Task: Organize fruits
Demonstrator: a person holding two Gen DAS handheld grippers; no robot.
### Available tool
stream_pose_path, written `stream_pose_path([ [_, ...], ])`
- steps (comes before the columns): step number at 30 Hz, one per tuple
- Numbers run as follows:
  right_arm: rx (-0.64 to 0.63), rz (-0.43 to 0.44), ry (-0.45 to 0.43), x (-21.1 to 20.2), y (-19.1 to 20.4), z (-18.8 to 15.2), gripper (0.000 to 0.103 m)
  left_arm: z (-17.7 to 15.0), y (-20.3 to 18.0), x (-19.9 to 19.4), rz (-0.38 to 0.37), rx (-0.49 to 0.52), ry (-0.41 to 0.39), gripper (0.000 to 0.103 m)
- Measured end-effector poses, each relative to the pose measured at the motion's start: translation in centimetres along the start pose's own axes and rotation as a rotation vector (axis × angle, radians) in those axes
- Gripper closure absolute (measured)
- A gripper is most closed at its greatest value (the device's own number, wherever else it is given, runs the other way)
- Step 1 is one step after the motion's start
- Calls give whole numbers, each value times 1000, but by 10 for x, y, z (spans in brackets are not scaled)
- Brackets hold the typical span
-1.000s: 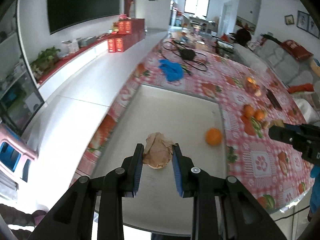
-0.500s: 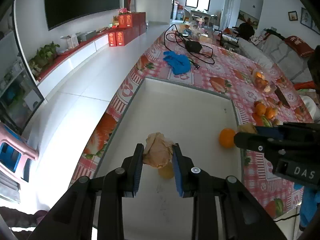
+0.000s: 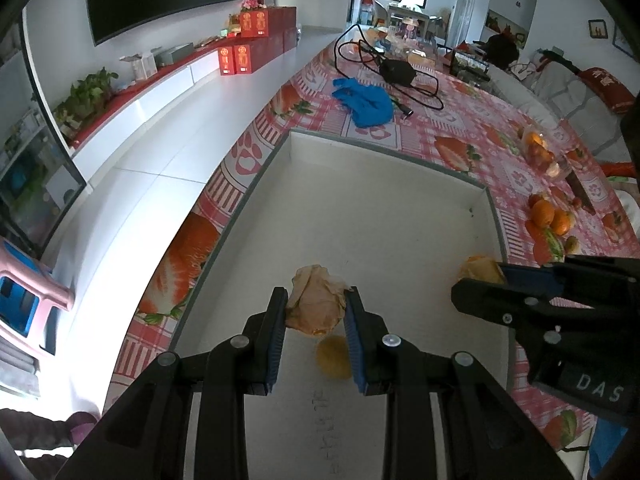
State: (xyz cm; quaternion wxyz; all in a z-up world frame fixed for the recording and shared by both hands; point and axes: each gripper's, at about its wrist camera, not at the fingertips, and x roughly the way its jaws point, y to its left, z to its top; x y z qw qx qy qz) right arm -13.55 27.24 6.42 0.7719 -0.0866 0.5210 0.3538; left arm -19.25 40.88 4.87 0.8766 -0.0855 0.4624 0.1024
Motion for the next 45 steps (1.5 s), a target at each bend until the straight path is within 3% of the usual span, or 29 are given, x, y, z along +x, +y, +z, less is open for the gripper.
stream_pose_path([
  [3,3,0,7,4,-1,1,78,0,-1,2,6,2,-2,71],
  [6,8,12,18,6,-2,1,75,0,-2,2,11,8,-5,61],
  [7,8,11,19,7,-3,1,70,0,-2,1,15,8,-9,50],
  [8,8,11,17,7,-3,2,64,0,-3,0,28,6,-19,49],
  [10,9,-16,1,2,-6,1,53,0,-2,-4,62,-1,-42,33],
  [12,17,-18,-13,-5,-10,0,44,1,1,-8,68,-25,-55,24],
  [14,26,-20,-34,-14,-15,-2,10,2,1,-15,54,-44,-74,24],
  [16,31,-45,-81,-30,-20,-6,1,4,-3,-23,47,-44,-91,24],
  [23,11,-105,-201,-90,-42,-42,1,12,-39,-68,2,-29,-222,23],
  [29,28,-149,-299,-147,-69,-120,1,22,-77,-111,-41,-38,-339,21],
  [33,-83,-161,-331,-163,-50,-173,1,32,-114,-137,-52,-28,-429,20],
  [36,-160,-150,-276,-145,-24,-206,1,41,-140,-155,-91,-45,-461,20],
  [40,-158,-238,-221,-111,-15,-225,1,42,-165,-187,-146,-91,-505,20],
  [42,-131,-279,-268,-109,-20,-226,1,36,-175,-207,-173,-96,-540,20],
  [45,-37,-454,-362,-121,-42,-221,1,27,-179,-230,-220,-116,-576,20],
])
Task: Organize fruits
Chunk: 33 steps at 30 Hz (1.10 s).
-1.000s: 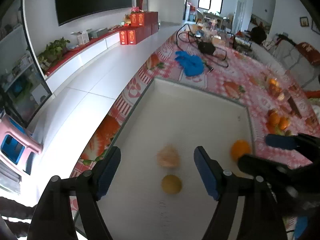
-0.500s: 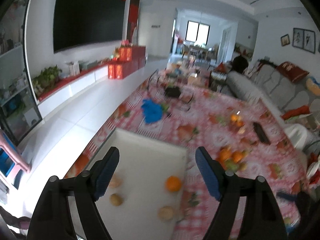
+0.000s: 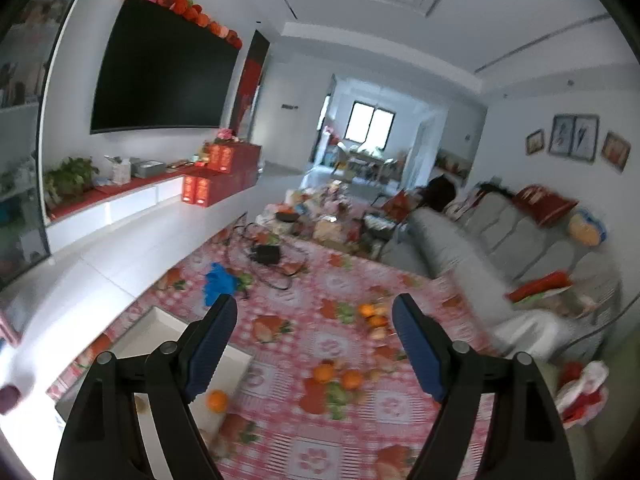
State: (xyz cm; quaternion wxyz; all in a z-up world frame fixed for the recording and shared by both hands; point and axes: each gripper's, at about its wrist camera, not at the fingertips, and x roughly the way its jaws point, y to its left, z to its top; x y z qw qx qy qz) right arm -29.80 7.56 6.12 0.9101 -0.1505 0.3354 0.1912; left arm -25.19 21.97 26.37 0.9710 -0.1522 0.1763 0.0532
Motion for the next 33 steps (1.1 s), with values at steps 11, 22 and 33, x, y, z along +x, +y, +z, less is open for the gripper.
stream_pose_path([
  [11,306,-505,-254,-55,-130,-28,1,-27,-39,-20,-85,-122,-27,20],
  [22,258,-739,-353,-116,-153,-36,1,-41,-128,-47,-266,-18,-1,19],
  [33,504,-912,-386,-138,-219,-85,1,-93,-164,0,-233,-13,126,19],
])
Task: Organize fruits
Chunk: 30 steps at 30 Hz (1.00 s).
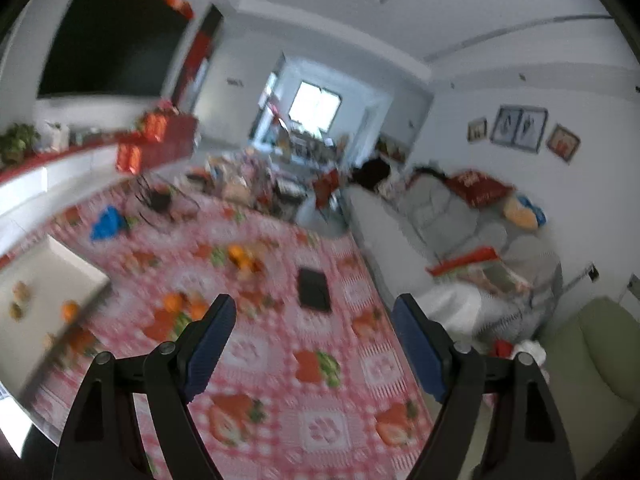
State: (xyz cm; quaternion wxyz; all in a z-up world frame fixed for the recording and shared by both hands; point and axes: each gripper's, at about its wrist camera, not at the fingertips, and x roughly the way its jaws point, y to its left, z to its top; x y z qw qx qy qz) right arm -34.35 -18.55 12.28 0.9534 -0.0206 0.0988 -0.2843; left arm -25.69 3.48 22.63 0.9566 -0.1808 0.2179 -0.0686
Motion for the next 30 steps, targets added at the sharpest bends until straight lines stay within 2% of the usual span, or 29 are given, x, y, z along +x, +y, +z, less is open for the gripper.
stream_pose_path([
  [2,28,-13,-13,-5,-24,10,1,-6,-15,3,-51,15,36,19],
  [5,-57,-23,-60,-21,-51,27,1,-2,-37,-4,-98,79,33,19],
  [7,-94,43,-37,-27,-63,35,1,4,-45,-12,-114,110,35,19],
  [9,-98,248,74,-28,-72,42,1,16,-49,-19,-128,175,51,19],
  [13,-173,812,434,-36,-55,30,1,43,-31,-41,-75,297,19,19],
  [14,-224,928,458,-52,-44,24,1,51,-22,-47,-62,329,15,19],
  [16,-300,1104,446,-84,-29,21,1,72,4,-61,-14,394,5,19],
  [18,-343,1304,408,-119,-17,26,1,88,32,-73,50,419,-12,18],
  [20,-316,1490,334,-146,-15,47,1,104,63,-85,124,420,-22,17],
  [22,-249,1558,259,-155,-17,80,1,120,93,-97,180,418,-15,17],
  [24,-151,1547,227,-149,-17,117,1,132,117,-112,243,409,-42,16],
  [28,146,1486,287,-113,-6,189,1,154,141,-130,298,456,-60,15],
  [30,316,1442,351,-84,6,222,1,174,152,-140,301,432,-78,15],
])
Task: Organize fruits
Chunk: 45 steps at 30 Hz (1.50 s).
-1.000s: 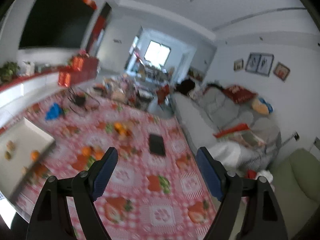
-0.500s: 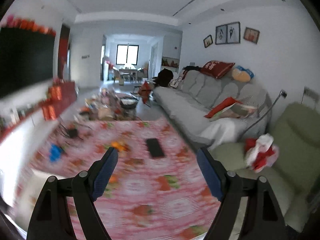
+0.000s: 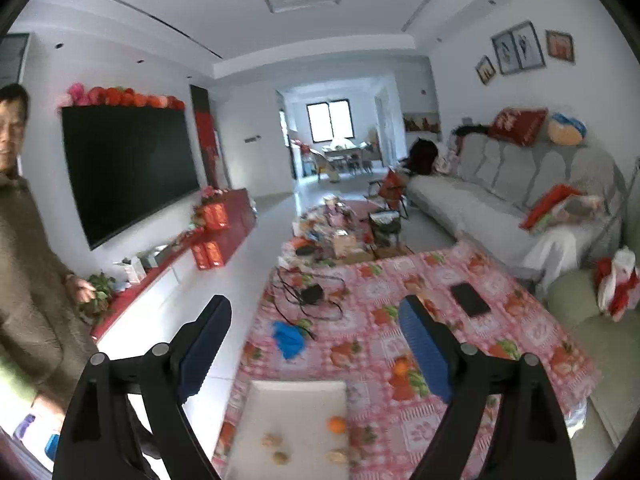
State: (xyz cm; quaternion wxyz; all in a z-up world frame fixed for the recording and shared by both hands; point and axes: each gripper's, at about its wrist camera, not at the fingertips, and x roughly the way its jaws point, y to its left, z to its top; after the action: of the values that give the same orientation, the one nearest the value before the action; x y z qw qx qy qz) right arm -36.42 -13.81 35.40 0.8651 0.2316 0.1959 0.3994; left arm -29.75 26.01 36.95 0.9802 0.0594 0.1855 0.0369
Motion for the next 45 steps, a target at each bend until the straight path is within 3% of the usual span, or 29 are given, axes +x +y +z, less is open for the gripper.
stream_pose_path([
  [3,72,-66,-43,34,-15,48,1,24,32,6,-28,-61,35,15],
  [5,100,-153,-35,60,-27,66,1,37,39,18,-51,-26,69,15],
  [7,116,-260,47,100,-51,76,1,37,32,35,-32,39,92,14],
  [9,130,-366,164,145,-85,69,1,17,14,67,-51,97,148,10],
  [12,173,-557,396,225,-163,11,1,-30,-23,124,-141,113,277,9],
  [15,204,-705,578,276,-234,-54,1,-94,-74,191,-197,115,441,9],
  [18,134,-814,678,292,-279,-103,1,-144,-124,242,-232,131,541,12],
  [21,40,-897,719,285,-305,-134,1,-173,-160,291,-217,146,569,15],
  [22,42,-898,731,282,-312,-142,0,-178,-165,304,-204,133,571,17],
  [24,-50,-884,676,271,-307,-145,0,-187,-168,329,-194,67,586,20],
  [28,-82,-864,608,252,-303,-149,0,-193,-156,358,-148,-31,619,25],
  [33,-96,-860,591,249,-300,-158,0,-203,-161,382,-127,-24,640,27],
  [36,-98,-861,589,251,-300,-159,0,-212,-167,395,-131,-25,681,46],
  [37,-99,-860,586,249,-300,-160,0,-211,-166,395,-132,-50,667,60],
  [38,-102,-858,584,246,-300,-160,0,-211,-166,396,-137,-58,672,64],
  [45,-124,-834,599,250,-301,-161,0,-218,-156,375,-101,-99,663,64],
])
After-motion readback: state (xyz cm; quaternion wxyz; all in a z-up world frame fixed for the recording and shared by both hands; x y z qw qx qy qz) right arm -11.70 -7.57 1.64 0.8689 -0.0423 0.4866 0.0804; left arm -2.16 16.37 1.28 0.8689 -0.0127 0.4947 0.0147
